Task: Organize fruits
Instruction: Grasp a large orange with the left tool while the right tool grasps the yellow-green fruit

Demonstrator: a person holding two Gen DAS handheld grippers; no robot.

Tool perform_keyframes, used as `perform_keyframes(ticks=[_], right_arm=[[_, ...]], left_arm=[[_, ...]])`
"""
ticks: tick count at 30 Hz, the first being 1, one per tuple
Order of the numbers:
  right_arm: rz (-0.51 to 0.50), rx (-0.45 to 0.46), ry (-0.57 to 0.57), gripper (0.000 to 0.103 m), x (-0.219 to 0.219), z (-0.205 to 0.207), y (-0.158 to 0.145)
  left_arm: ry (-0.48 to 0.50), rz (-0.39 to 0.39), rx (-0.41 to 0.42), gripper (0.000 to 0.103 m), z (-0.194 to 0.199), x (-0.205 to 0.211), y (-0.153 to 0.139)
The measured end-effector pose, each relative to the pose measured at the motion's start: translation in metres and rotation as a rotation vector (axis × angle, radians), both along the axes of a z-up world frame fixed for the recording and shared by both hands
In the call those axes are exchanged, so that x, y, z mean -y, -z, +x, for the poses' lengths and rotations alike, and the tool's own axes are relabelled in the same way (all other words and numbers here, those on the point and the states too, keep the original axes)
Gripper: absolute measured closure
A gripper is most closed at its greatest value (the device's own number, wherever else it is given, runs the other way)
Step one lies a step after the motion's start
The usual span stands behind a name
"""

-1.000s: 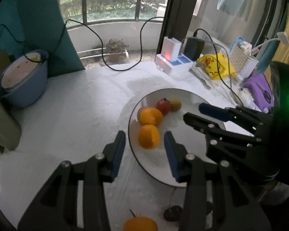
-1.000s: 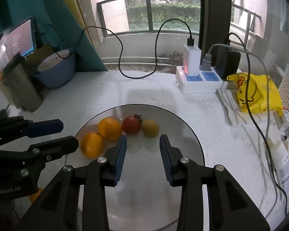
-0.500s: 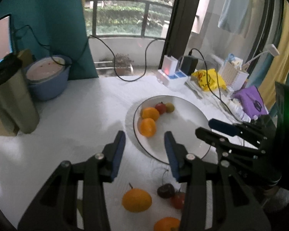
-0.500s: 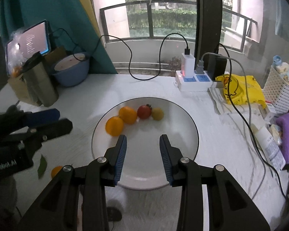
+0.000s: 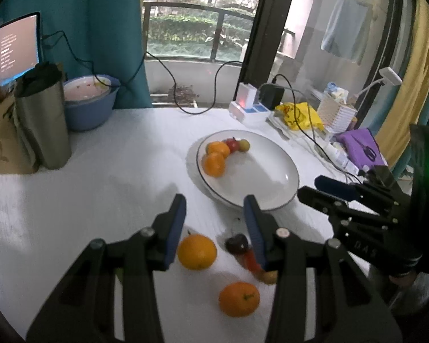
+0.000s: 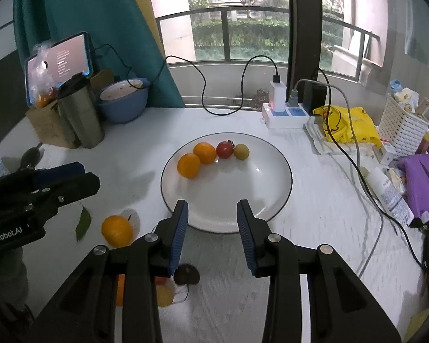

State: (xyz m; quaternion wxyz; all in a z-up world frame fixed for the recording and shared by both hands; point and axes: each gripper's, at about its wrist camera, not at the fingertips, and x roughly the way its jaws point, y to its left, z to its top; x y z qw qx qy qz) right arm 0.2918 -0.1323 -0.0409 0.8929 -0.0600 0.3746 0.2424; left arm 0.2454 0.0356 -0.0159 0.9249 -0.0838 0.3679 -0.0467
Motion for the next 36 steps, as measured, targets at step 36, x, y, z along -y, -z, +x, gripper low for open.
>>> perform_keyframes(ticks=[36], right_arm=[[0.014,-0.08,-0.13,0.066,0.004,-0.066,0.051]], left_arm=[[0.056,0.0,-0.132,0.057,-0.05,0.039,0.078]])
